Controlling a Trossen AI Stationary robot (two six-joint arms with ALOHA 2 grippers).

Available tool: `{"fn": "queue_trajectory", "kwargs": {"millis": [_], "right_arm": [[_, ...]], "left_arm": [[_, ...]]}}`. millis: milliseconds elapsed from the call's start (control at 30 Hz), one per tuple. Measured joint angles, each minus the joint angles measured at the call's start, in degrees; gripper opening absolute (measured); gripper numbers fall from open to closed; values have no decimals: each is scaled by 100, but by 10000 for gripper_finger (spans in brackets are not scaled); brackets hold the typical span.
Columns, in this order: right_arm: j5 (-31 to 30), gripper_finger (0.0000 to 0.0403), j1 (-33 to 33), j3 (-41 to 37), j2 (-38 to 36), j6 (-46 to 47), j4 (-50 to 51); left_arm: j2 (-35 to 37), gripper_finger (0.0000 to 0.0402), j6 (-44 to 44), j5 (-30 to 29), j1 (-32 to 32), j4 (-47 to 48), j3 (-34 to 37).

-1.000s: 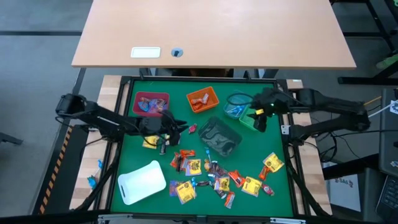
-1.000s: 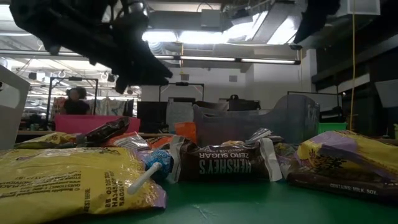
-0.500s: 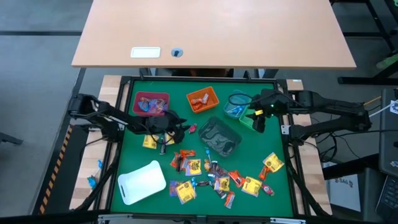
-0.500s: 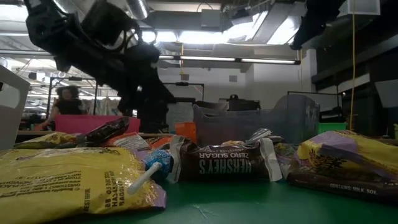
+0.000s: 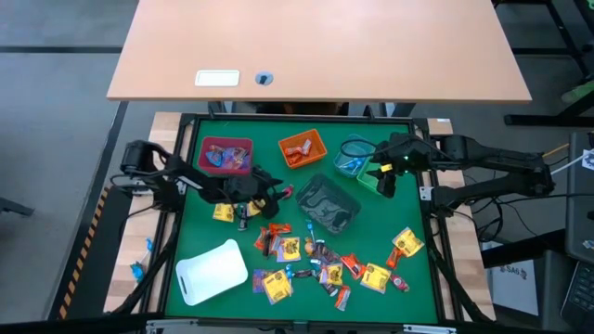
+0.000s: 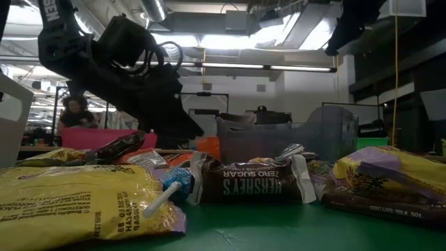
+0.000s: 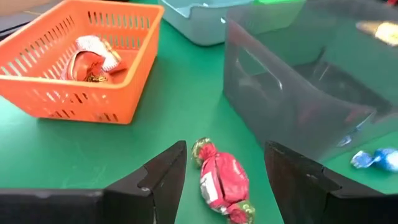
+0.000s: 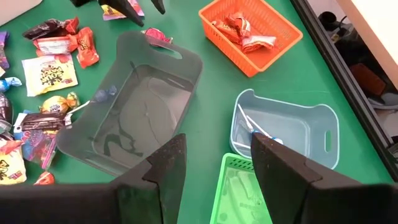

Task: Sort candy
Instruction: Put the red chocolate into the green bin

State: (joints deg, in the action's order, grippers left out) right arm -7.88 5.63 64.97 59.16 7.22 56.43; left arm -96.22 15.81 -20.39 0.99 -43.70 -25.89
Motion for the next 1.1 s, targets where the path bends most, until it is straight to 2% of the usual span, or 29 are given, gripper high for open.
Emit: {"fn": "queue_trajectory", "kwargs": {"millis": [300, 700, 1100], "right_arm": [[2, 179, 0, 0, 0, -2, -11], [4, 179, 0, 0, 0, -4, -30], [4, 179, 0, 0, 0, -4, -27]], "left_arm": [[-622, 204, -715, 18, 0, 82, -473], [-770, 202, -739, 17, 0, 727, -542], [-766, 121, -734, 15, 0, 723, -542]]}}
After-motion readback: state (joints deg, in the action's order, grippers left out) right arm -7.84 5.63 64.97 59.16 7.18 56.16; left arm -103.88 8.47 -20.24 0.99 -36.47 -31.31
